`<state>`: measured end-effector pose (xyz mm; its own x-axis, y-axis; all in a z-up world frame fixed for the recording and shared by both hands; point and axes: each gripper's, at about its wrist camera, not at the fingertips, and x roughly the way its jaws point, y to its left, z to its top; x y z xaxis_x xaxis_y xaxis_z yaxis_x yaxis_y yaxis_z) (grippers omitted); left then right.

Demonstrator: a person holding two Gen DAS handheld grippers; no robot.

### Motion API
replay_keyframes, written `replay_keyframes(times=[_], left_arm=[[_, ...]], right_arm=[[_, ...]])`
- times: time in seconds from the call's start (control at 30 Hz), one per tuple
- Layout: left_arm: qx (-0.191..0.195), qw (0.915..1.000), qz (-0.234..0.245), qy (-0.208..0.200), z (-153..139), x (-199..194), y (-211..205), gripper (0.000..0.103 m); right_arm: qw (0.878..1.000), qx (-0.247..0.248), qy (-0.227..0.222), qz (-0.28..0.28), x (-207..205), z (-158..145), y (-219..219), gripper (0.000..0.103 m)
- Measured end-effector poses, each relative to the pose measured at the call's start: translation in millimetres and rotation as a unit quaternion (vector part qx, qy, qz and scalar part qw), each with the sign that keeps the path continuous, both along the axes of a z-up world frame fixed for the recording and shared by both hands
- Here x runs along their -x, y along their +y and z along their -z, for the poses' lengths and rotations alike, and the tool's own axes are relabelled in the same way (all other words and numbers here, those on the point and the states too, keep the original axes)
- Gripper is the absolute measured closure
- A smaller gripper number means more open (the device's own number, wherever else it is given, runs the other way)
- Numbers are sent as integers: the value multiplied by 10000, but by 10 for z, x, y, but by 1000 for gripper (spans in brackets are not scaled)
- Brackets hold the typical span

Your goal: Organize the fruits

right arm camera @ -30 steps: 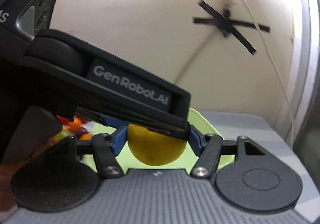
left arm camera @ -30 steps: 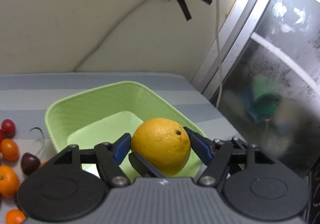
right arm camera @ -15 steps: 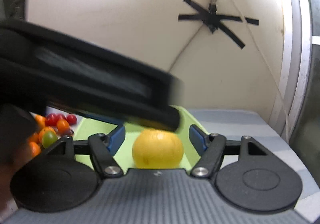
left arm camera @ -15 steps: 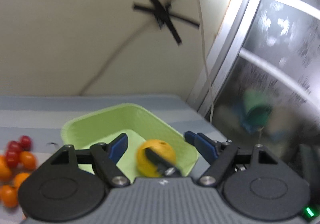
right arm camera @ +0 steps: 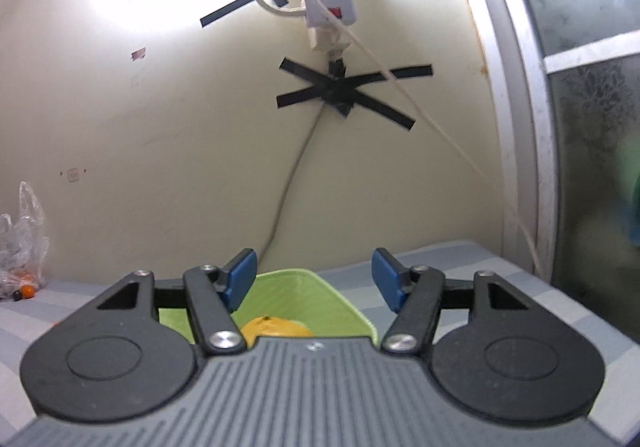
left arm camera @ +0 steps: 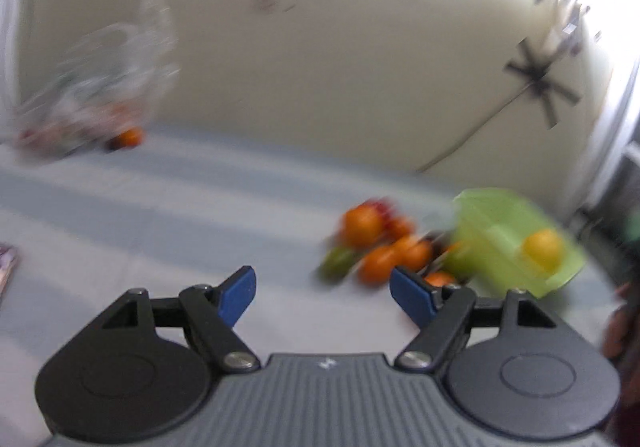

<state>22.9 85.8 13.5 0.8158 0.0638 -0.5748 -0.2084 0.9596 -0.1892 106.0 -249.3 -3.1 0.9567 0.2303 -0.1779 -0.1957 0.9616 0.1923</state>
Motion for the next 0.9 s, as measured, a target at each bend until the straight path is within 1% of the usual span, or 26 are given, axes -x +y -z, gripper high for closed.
replay_keyframes(times=[0.07, 0.13, 0.17, 0.23, 0.33, 0.4, 0.47, 0.53, 0.67, 0.77, 0.83, 0.9], left_arm=[[-203, 9994, -179, 225, 90, 60, 46, 27], [-368, 9984, -254, 346, 132, 78, 52, 27], [-426, 9981, -253, 368, 146, 92, 56, 27], [-488, 9979, -218, 372, 160, 106, 59, 27], [-499, 9978, -172, 393, 197, 114, 72, 27], [-475, 9979, -159, 412, 223, 94, 84, 27], [-449, 9980, -151, 414, 259, 74, 87, 27], [-443, 9981, -140, 417, 286, 58, 94, 26], [-501, 9976, -180, 439, 346, 6, 129, 26], [-517, 9973, -293, 439, 403, -23, 166, 26], [-555, 9970, -346, 417, 439, -36, 192, 25], [-728, 9957, -413, 387, 468, -44, 186, 23]], right_arm=[[9999, 94, -75, 71, 57, 3, 40, 37], [9998, 177, -60, 99, 103, -18, 90, 37], [9999, 137, -19, 40, 119, -44, 106, 37], [9997, -39, 62, -249, 216, -106, 150, 37], [9974, -116, 117, -705, 507, -153, 282, 37], [9943, -192, 241, -1023, 643, -131, 391, 37], [9893, -294, 478, -1347, 791, -68, 534, 37], [9847, -229, 659, -1596, 898, 14, 704, 37], [9764, 231, 855, -1969, 974, 112, 1043, 37], [9726, 464, 986, -2055, 959, 120, 1199, 37], [9718, 400, 1042, -2077, 924, 110, 1196, 37], [9720, 281, 1191, -2007, 871, 113, 1165, 37]])
